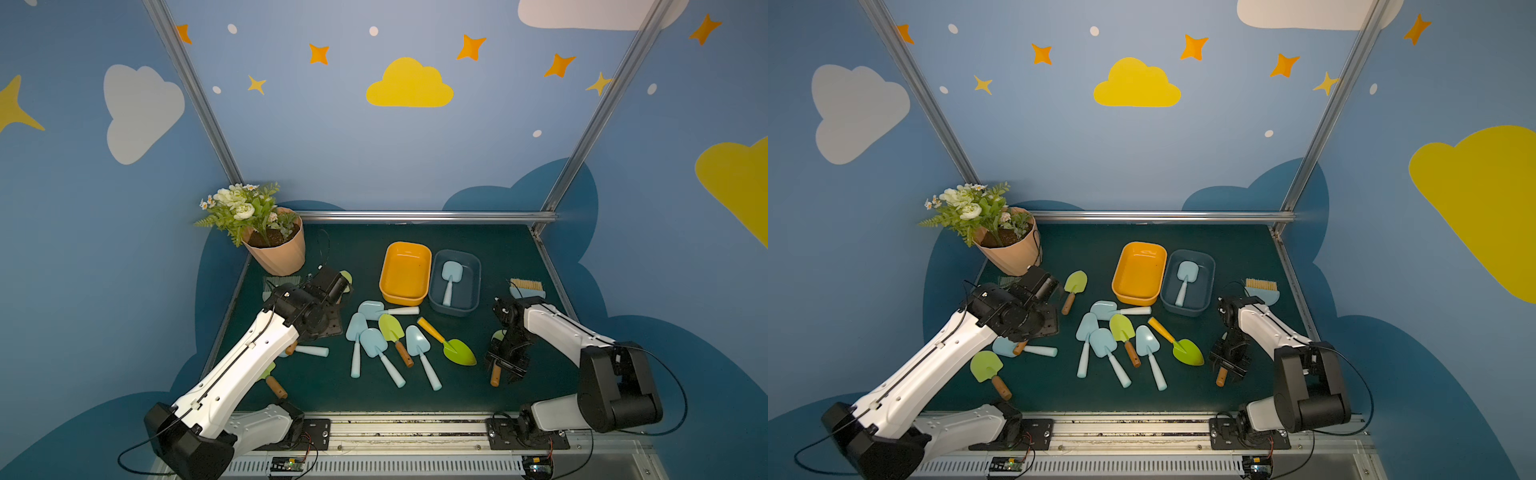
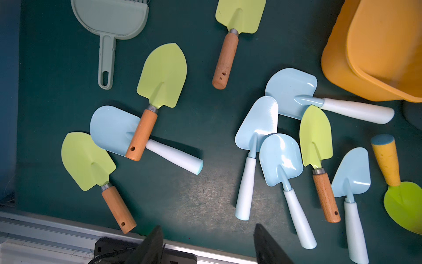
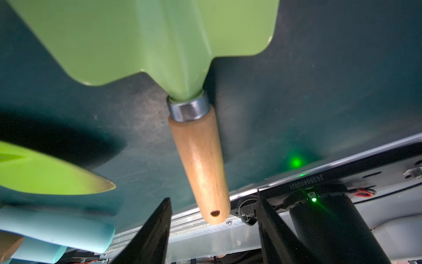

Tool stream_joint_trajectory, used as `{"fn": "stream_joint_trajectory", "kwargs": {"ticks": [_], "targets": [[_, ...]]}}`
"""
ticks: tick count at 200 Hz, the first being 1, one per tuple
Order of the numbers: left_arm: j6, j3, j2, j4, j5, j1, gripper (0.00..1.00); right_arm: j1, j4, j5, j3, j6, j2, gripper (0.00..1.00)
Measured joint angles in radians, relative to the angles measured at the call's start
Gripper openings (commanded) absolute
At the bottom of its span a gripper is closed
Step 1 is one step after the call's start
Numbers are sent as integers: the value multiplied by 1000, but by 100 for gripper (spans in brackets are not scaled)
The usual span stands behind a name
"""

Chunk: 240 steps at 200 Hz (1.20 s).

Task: Sort the small shovels by color and place them into the storage box
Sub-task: Pick up the shovel from the center of the board.

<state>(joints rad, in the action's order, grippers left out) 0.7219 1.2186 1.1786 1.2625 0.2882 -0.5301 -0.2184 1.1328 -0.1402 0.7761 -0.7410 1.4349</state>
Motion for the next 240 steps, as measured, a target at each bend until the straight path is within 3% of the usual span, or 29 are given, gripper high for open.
{"fn": "stream_joint_trajectory", "kwargs": {"ticks": [90, 127, 173, 240], "targets": [[-20, -23, 7, -38, -18, 13, 55, 13, -59, -8, -31, 4, 30, 47], [-22, -24, 7, -45, -26, 13, 55, 18, -65, -5, -33, 3, 31, 37], [-22, -24, 7, -45, -27, 13, 55, 24, -70, -2, -34, 7, 30, 18], [-22, -24, 7, -46, -27, 13, 54, 25, -39, 26, -23, 16, -15, 9]]}}
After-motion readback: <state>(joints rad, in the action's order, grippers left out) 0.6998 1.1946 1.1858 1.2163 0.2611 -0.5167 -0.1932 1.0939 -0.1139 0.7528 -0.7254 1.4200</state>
